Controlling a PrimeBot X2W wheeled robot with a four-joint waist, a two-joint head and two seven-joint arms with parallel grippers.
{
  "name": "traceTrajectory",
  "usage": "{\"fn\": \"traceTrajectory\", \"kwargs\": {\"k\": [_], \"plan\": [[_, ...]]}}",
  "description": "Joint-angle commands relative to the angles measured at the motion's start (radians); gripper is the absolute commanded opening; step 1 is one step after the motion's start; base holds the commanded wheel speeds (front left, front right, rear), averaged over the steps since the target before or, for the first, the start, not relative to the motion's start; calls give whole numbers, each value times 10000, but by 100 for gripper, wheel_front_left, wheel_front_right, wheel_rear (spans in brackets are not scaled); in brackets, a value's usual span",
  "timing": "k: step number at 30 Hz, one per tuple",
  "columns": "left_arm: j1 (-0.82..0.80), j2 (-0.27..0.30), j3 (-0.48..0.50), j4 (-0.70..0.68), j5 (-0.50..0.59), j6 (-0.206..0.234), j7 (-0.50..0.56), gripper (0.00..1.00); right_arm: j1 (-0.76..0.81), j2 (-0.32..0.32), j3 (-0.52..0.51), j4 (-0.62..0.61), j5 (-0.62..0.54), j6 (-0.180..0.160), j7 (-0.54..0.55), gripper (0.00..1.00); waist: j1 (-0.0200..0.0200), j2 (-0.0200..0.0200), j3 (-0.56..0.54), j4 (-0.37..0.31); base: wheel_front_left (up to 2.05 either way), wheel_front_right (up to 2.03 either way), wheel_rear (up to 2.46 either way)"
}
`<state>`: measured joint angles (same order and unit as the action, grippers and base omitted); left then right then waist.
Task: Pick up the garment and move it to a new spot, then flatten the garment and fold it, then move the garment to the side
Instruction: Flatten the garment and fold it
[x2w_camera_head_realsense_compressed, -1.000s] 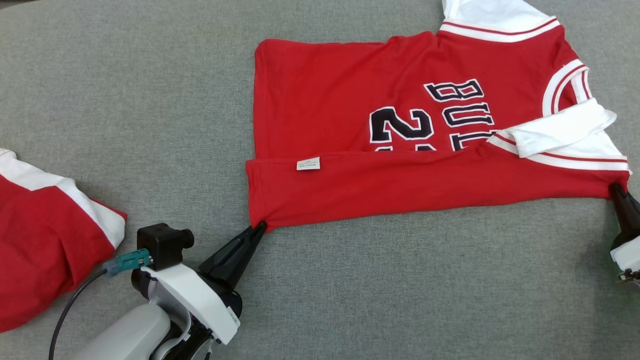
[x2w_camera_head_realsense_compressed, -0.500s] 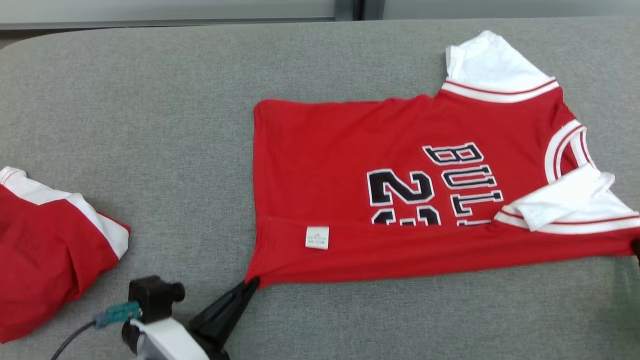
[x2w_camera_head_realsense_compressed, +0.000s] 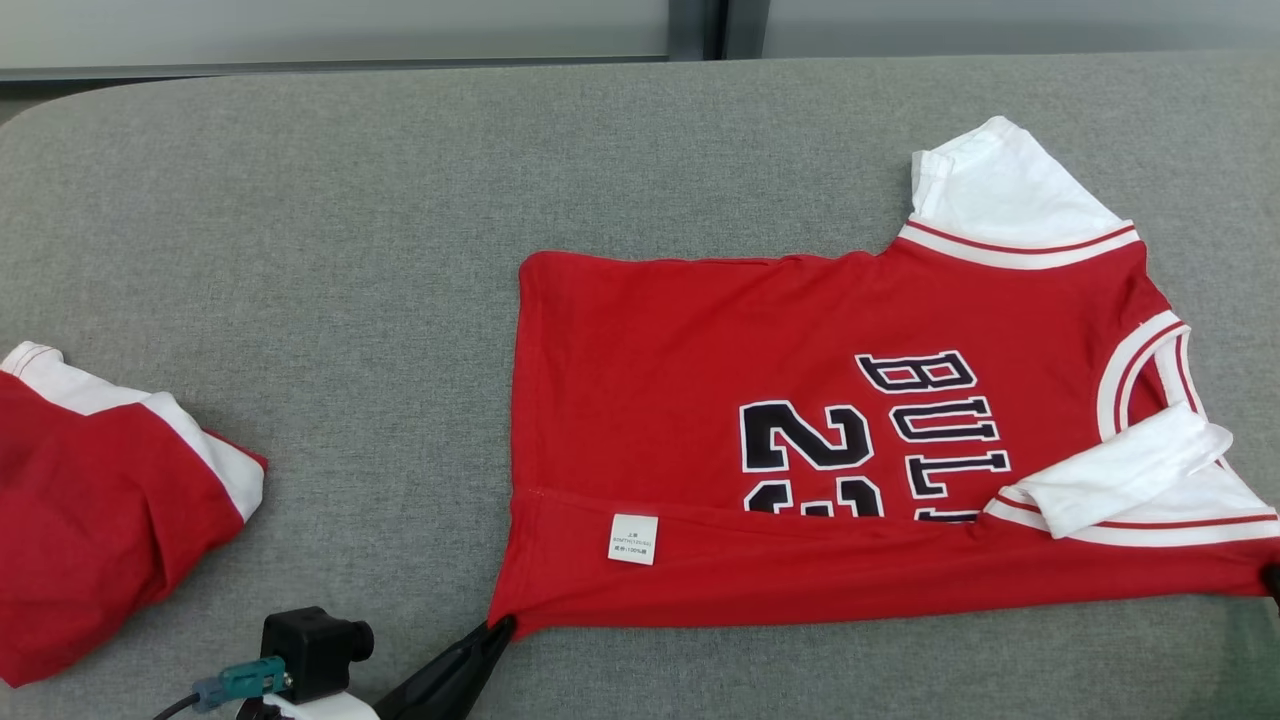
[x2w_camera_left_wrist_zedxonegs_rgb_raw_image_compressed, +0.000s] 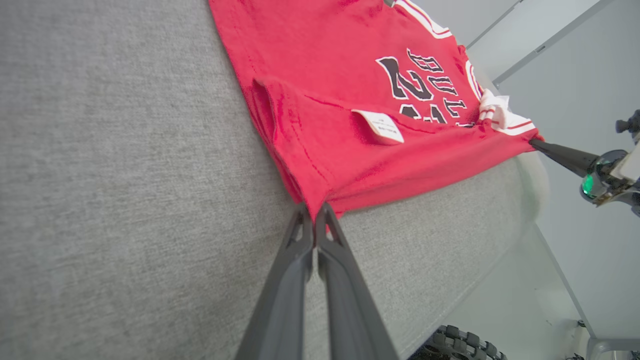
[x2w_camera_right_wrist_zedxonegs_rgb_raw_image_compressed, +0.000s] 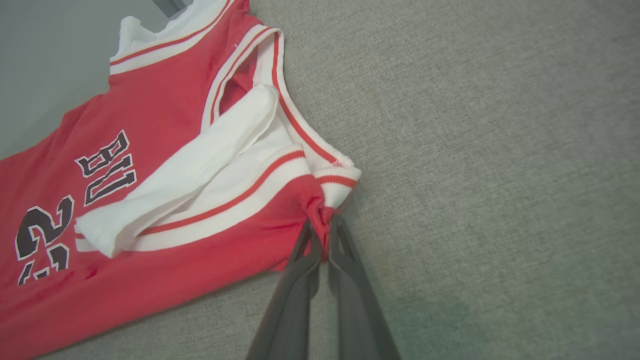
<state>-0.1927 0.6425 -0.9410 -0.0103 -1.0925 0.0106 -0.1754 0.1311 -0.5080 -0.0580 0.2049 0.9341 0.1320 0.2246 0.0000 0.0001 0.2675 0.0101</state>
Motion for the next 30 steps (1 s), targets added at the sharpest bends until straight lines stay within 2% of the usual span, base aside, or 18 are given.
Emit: {"fn": "traceTrajectory", "kwargs": {"k": [1,2,3,4,5,12,16,20,24,30], "plan": [[-33,23,-9,68,67,116,85,21,146,120,-197,-190,-164,-25,202,0,0,-1,10,9,0,0,0],[-49,1,-28,88,81,150,98,38,180,183,-265,-273,-230,-25,300,28,0,-1,14,7,0,0,0],[-64,-19,-35,113,98,180,121,74,242,247,-335,-365,-304,-25,400,44,0,-1,18,5,0,0,0],[-61,-38,-67,151,65,214,171,95,300,308,-416,-452,-367,-25,486,50,0,-1,20,4,0,0,0],[-62,-51,-94,190,38,238,229,100,354,357,-497,-542,-432,-25,584,100,0,-1,22,4,0,0,0],[-1,15,-77,84,-98,500,496,100,777,573,-1327,-1440,-825,-16,1149,100,0,-1,40,26,0,0,0],[-81,455,343,-640,-161,840,350,100,757,766,-1830,-2575,-1278,-16,1080,100,0,-1,72,-15,0,0,0],[-1021,1028,1207,-1128,-172,1132,411,100,120,1006,-1677,-3288,-1833,-16,853,100,0,-1,273,-24,0,0,0],[-2796,1293,1806,-955,-452,867,1461,100,-937,1162,-1014,-3169,-2441,-16,516,100,0,-1,818,-80,0,0,0],[-5621,956,1960,652,-1423,74,4109,100,-2355,1330,-203,-2626,-2889,-16,165,100,0,-1,1792,-377,0,0,0]]}}
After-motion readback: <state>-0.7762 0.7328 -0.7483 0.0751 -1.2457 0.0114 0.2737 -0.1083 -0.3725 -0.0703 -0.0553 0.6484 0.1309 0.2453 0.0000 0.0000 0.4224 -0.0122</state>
